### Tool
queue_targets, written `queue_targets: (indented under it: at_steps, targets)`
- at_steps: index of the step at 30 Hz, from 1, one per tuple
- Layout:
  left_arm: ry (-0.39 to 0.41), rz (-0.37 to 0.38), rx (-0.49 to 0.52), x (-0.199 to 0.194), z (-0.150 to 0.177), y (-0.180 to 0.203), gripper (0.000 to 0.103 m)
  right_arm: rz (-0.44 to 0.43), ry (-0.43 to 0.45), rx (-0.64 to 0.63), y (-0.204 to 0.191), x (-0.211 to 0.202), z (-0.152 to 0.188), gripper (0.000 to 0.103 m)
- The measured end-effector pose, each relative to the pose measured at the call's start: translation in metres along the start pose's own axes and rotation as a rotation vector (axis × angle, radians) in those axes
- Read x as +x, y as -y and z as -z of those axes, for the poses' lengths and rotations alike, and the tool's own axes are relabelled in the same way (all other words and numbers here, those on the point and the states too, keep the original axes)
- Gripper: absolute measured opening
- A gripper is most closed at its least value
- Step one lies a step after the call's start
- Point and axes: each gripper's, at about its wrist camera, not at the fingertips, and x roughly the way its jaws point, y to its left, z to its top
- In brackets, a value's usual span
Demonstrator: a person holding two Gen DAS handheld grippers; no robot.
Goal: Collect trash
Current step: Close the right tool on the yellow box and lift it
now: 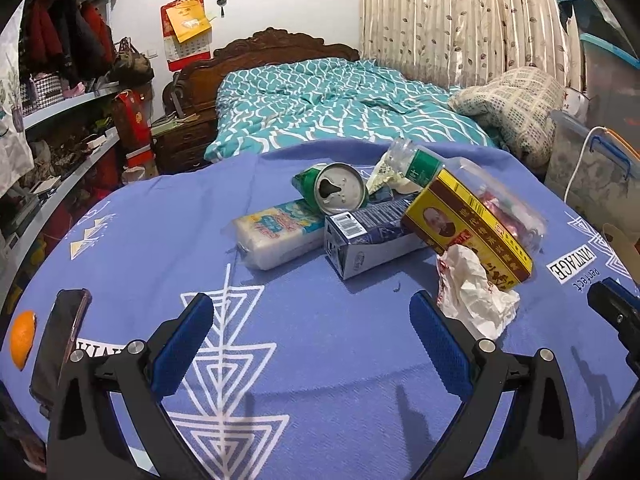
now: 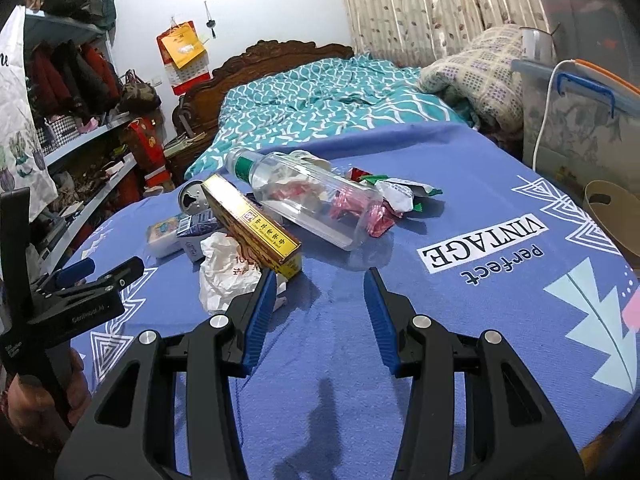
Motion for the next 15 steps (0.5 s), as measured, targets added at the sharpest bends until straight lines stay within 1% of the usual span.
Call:
queue_targets:
  at_steps: [6, 8, 10, 12, 15]
  targets:
    - [-0.007, 0.005, 0.002, 0.0004, 0.002, 0.0019, 0.094, 0.002, 0.0, 0.001, 0.0002, 0.0001, 0.0002, 0.048]
    - [-0.011, 0.007, 0.006, 0.0009, 0.0026, 0.0026, 0.091, 0.003, -0.002, 0.005, 0.0015, 0.0006, 0.0003, 0.048]
    - [-0.023, 0.019, 0.013, 0.0028, 0.0031, 0.0049, 0.087, 0.001, -0.003, 0.008, 0.0036, 0.0014, 0.0009, 0.048]
    - [-0.036, 0.037, 0.013, 0.0049, 0.0028, 0.0067, 0.086, -0.001, -0.007, 0.006, 0.0061, 0.0031, 0.0013, 0.048]
    - [-0.032, 0.059, 0.021, 0.0042, 0.0019, 0.0098, 0.086, -0.007, -0.017, -0.005, 0.0093, 0.0095, -0.0029, 0.045]
